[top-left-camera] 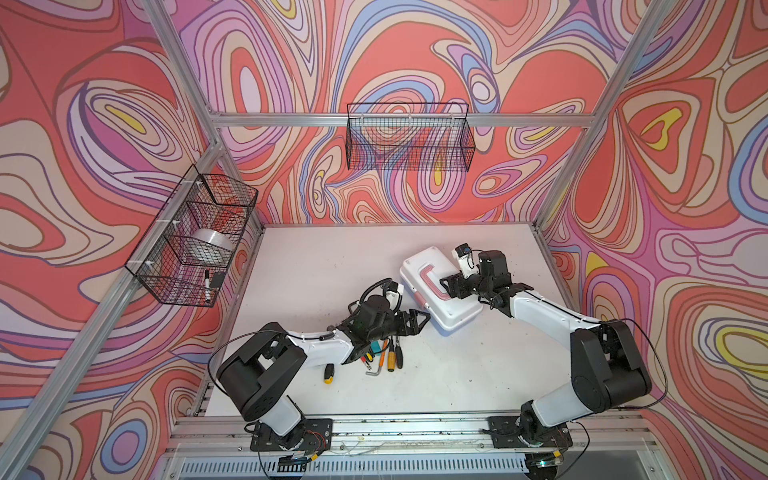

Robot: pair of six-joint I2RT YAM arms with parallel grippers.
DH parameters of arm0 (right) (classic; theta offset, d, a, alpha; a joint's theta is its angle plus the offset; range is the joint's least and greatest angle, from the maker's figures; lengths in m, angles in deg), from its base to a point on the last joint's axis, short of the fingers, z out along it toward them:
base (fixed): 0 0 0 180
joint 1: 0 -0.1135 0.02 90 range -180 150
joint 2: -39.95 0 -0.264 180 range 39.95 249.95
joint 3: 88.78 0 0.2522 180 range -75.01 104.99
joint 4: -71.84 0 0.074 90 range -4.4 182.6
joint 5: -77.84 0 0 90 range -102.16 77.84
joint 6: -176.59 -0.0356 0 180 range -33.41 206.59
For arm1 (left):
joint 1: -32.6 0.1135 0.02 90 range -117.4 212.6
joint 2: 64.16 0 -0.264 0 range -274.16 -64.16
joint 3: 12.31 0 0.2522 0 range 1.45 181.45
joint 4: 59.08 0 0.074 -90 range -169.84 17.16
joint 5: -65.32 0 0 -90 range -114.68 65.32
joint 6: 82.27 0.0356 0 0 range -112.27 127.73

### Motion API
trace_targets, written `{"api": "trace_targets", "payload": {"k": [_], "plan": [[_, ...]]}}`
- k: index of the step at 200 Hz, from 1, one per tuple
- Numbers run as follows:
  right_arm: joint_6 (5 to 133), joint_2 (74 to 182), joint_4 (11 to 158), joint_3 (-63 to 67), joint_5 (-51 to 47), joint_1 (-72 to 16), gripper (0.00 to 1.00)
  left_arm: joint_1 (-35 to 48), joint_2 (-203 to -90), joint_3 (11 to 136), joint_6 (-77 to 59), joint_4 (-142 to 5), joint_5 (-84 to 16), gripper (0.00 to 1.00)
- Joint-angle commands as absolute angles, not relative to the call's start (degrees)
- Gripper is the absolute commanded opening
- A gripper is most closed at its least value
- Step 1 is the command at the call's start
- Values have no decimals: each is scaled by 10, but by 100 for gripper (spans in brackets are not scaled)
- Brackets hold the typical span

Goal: Pack the tool kit

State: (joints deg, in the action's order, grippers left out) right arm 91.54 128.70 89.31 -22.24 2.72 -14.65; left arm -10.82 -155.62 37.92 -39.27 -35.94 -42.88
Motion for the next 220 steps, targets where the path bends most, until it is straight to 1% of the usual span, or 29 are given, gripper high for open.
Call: {"api": "trace_targets", "payload": {"k": [1, 31, 59, 88, 121, 157, 220], "plan": [[878, 1337, 1022, -235, 53, -133, 71, -100, -1582, 384, -427, -301, -445, 85], [856, 1357, 1036, -221, 89, -125, 70, -93, -1606, 389, -453, -265, -458, 84], [833, 1363, 1033, -220, 108, -125, 70, -89, -1611, 390, -467, -264, -449, 84], [809, 1364, 1030, -222, 114, -125, 70, -83, -1612, 397, -477, -257, -447, 85], [784, 1369, 1023, -223, 117, -124, 70, -77, -1616, 418, -480, -283, -449, 85], [757, 1367, 997, -232, 119, -118, 70, -67, -1629, 424, -499, -275, -449, 84], [710, 1380, 942, -239, 164, -108, 66, -48, -1664, 440, -532, -241, -453, 81]]}}
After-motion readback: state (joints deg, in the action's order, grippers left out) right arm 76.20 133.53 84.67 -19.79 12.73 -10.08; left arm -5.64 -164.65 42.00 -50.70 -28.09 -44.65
